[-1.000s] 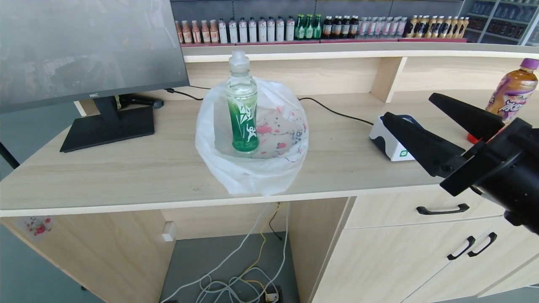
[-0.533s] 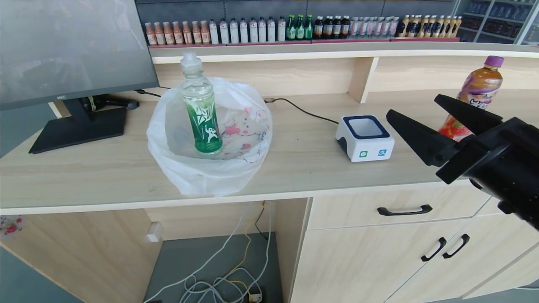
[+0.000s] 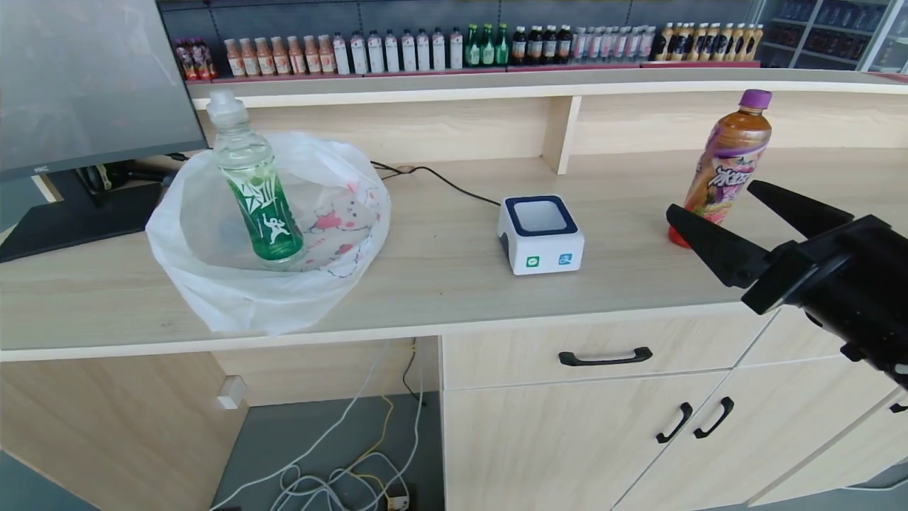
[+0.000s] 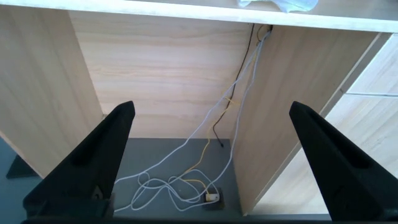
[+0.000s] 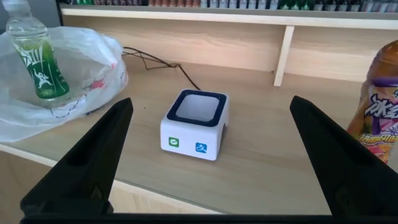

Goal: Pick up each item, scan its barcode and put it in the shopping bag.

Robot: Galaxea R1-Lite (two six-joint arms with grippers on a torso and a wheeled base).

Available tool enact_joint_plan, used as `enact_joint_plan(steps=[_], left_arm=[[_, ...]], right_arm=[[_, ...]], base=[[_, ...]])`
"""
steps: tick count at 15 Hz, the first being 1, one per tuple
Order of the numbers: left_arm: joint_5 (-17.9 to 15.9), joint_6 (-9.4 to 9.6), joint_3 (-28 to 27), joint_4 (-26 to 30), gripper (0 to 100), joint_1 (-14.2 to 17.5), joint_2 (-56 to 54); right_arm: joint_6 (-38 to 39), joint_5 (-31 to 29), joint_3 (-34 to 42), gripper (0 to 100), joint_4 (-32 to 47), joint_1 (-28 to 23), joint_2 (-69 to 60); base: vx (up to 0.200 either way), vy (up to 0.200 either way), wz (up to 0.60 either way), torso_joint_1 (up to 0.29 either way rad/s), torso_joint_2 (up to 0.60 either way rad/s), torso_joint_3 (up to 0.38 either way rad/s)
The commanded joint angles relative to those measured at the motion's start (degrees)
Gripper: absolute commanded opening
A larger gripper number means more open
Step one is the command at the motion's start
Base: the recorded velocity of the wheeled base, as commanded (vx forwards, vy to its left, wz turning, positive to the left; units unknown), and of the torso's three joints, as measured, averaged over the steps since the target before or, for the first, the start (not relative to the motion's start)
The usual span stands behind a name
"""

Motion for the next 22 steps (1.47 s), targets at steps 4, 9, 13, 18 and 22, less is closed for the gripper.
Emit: enact_joint_plan(steps=[4, 9, 13, 18, 22], left_arm=[[0.0, -0.09, 0.0, -0.01, 100, 0.01, 0.01], [0.0, -0.09, 0.0, -0.01, 100, 0.01, 0.01], [0.0, 0.0, 0.0, -0.01, 100, 0.01, 0.01], [0.0, 0.18, 0.0, -0.01, 100, 0.01, 0.01], [0.0, 0.97, 0.0, -0.01, 100, 0.01, 0.01]], right_arm=[[-0.07, 0.31, 0.37, 100, -0.06, -0.19, 0.58], [-0.07, 0.66, -0.16, 100, -0.06, -0.81, 1.72], [-0.15, 0.75, -0.07, 100, -0.06, -0.72, 2.51], [-0.07, 0.84, -0.25, 100, -0.15, -0.72, 3.48], [2.22, 0.58, -4.11, 100, -0.5, -2.92, 9.54]], base=[[0.0, -0.2, 0.0, 0.002, 0.0, 0.002], [0.0, -0.2, 0.0, 0.004, 0.0, 0.003], [0.0, -0.2, 0.0, 0.001, 0.0, 0.001], [0.0, 0.0, 0.0, 0.0, 0.0, 0.0], [0.0, 0.0, 0.0, 0.0, 0.0, 0.0]])
